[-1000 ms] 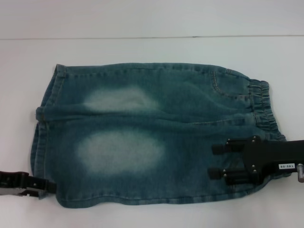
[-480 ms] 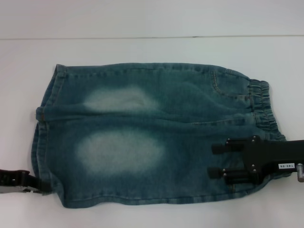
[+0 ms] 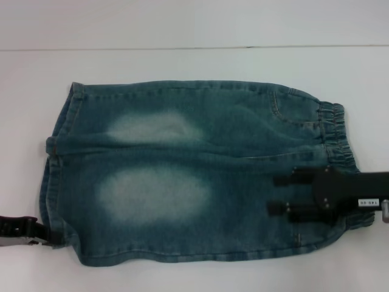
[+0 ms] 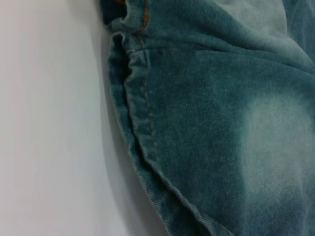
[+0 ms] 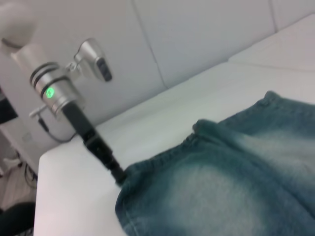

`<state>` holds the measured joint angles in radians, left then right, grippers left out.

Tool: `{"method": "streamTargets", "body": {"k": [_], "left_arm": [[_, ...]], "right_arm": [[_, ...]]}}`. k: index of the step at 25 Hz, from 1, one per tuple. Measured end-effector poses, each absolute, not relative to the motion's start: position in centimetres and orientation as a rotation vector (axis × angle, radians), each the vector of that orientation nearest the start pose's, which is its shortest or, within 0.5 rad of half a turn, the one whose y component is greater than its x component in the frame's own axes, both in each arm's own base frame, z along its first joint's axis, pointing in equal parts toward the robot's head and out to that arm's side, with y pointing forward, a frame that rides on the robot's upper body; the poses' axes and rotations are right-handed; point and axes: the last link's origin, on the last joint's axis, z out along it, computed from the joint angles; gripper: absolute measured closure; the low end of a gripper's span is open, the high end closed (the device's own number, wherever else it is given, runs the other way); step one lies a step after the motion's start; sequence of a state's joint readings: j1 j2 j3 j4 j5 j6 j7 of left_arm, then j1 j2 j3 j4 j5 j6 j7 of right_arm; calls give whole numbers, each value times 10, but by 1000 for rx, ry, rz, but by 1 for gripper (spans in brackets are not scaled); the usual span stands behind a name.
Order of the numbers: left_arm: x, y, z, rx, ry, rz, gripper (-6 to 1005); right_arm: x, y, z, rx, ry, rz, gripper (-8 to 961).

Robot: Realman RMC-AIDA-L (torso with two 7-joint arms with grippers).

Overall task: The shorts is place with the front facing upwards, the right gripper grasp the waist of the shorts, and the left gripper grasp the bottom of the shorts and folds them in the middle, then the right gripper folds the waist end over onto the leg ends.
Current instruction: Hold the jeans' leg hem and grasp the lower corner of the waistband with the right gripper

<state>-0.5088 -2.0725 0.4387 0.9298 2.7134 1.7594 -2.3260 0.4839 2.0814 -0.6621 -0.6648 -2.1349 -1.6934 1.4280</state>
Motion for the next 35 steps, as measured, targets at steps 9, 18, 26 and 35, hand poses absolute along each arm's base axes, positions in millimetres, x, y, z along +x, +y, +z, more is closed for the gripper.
{"method": "streamTargets", "body": {"k": [9, 18, 26, 35], "left_arm": [[-325, 293, 57, -2267, -1904, -120, 961], [-314, 307, 63, -2308, -1828, -153, 964], [-308, 314, 65, -2347, -1770, -198, 965], [-305, 314, 62, -2379, -1742, -229, 964]], "right_arm": [[258, 320, 42, -2889, 1064, 625, 193], [248, 326, 75, -2948, 1198, 249, 193], [268, 327, 89, -2901, 1094, -231, 192], [282, 330, 82, -2854, 1039, -538, 192]]}}
